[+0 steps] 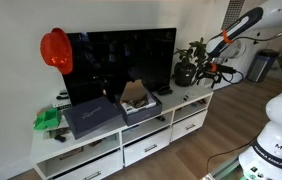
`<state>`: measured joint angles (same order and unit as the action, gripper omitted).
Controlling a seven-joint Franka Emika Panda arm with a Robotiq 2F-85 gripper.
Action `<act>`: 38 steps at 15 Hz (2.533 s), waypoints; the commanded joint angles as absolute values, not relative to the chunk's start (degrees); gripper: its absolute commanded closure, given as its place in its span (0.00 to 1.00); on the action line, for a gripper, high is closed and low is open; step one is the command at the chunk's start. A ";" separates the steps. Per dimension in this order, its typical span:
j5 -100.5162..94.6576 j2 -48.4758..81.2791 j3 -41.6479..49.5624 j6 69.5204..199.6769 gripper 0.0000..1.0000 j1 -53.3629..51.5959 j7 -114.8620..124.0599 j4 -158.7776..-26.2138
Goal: Put the pair of glasses in the pouch
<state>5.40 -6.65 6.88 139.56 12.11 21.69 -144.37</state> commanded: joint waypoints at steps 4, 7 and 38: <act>4.52 19.42 11.90 144.20 0.00 12.16 25.56 -126.16; 5.46 17.79 12.81 144.47 0.00 11.27 23.29 -128.52; 13.42 64.12 7.43 137.20 0.00 17.82 16.90 -72.15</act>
<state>12.56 59.77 8.37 140.30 16.39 17.82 -79.08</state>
